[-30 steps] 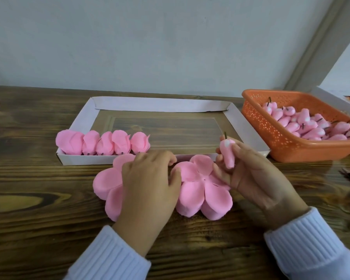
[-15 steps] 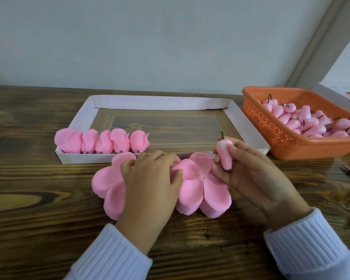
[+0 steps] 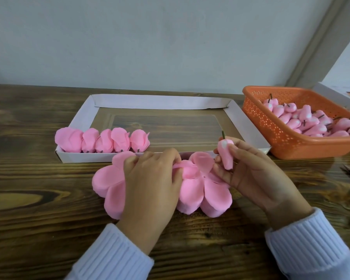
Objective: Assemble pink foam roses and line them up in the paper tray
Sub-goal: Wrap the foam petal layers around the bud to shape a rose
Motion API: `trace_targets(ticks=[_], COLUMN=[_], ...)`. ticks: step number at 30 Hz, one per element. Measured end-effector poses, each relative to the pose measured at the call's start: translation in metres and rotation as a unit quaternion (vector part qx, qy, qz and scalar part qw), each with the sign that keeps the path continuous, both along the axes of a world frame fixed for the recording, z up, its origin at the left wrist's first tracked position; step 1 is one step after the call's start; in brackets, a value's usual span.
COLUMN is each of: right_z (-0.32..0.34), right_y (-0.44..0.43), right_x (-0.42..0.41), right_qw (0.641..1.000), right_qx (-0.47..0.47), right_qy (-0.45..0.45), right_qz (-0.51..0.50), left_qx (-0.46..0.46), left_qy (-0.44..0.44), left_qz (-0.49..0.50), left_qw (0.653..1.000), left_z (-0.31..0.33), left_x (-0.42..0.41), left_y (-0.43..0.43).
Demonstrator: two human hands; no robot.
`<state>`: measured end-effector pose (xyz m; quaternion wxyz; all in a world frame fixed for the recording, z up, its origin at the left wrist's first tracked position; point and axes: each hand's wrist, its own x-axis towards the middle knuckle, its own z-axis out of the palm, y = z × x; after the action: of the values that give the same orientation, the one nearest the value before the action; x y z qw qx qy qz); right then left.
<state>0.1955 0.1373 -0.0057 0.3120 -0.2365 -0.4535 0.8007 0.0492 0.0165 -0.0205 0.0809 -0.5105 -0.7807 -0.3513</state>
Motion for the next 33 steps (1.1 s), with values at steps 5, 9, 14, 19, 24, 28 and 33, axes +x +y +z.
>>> trace_targets(ticks=[5, 9, 14, 19, 24, 28, 33], right_z=[0.001, 0.001, 0.000, -0.002, -0.004, -0.002, -0.001], right_y=[-0.001, -0.001, 0.000, 0.000, -0.005, -0.010, -0.012], right_x=[0.000, 0.002, 0.004, 0.005, 0.005, 0.004, 0.004], right_qw=[1.000, 1.000, 0.998, 0.993, 0.976, 0.971, 0.975], right_qx=[-0.003, -0.003, -0.005, 0.066, 0.208, 0.236, 0.200], right_qy=[-0.002, 0.000, 0.052, 0.056, 0.001, 0.009, 0.040], right_qz=[0.000, 0.002, -0.029, -0.082, -0.060, 0.025, 0.084], left_qx=[0.004, 0.021, 0.105, 0.184, 0.189, 0.178, 0.176], left_qy=[-0.011, -0.002, -0.071, -0.148, -0.265, -0.399, -0.478], left_qz=[-0.001, -0.021, -0.118, -0.125, -0.120, -0.136, -0.131], left_qw=[1.000, 1.000, 0.985, 0.964, 0.938, 0.889, 0.851], left_z=[0.000, 0.000, -0.001, 0.003, 0.006, 0.007, 0.008], left_x=[0.001, 0.000, 0.001, 0.006, 0.005, 0.003, 0.004], left_y=[-0.002, -0.001, -0.001, -0.002, -0.003, -0.002, -0.001])
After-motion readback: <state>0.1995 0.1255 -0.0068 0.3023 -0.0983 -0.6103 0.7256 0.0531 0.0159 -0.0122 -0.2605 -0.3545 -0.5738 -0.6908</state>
